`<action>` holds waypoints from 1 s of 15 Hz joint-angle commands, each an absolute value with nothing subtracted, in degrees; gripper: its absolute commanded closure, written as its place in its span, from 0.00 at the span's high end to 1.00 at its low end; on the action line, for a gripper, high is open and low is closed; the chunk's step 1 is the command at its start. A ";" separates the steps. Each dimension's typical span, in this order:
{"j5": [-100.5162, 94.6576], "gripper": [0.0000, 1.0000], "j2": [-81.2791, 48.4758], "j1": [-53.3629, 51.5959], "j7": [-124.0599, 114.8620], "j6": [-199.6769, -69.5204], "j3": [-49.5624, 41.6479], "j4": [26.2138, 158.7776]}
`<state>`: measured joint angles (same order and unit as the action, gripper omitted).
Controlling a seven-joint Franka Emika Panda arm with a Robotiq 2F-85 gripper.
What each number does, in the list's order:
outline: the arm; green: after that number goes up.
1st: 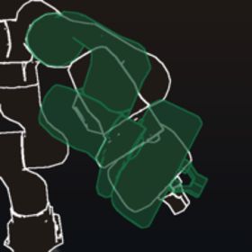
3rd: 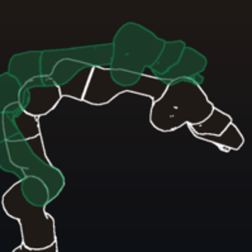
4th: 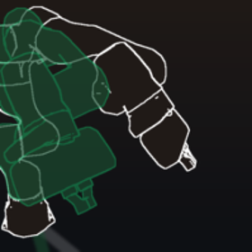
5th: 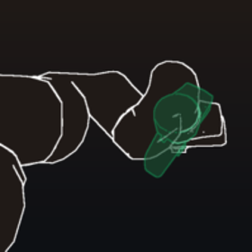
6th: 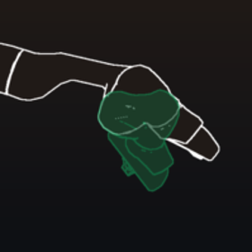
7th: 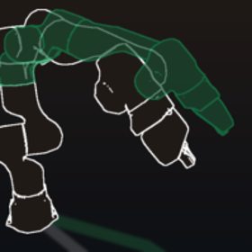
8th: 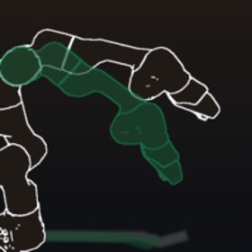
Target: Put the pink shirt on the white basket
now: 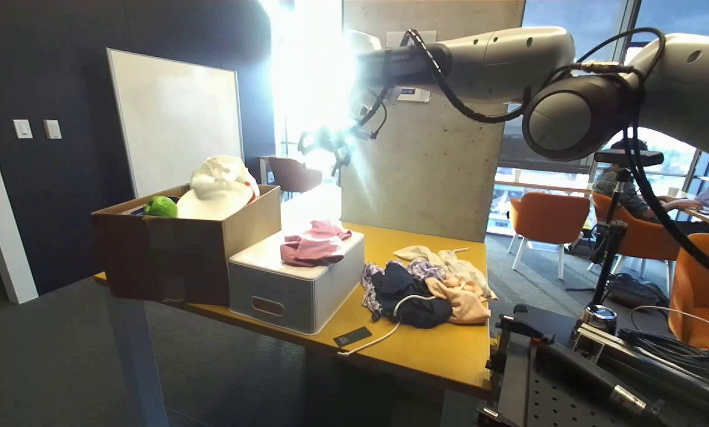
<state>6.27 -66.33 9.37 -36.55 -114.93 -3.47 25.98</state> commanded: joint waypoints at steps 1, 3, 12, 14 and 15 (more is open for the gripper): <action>7.19 1.00 -63.12 11.38 -37.36 -107.38 -2.56 27.56; 7.26 1.00 -62.92 11.95 -38.91 -103.06 -2.72 27.71; 6.37 1.00 -70.10 11.63 -44.30 -89.83 -3.19 22.56; 6.36 1.00 -71.17 11.52 -45.15 -89.80 -3.19 22.94; 6.36 1.00 -71.22 11.50 -45.33 -89.93 -3.18 23.20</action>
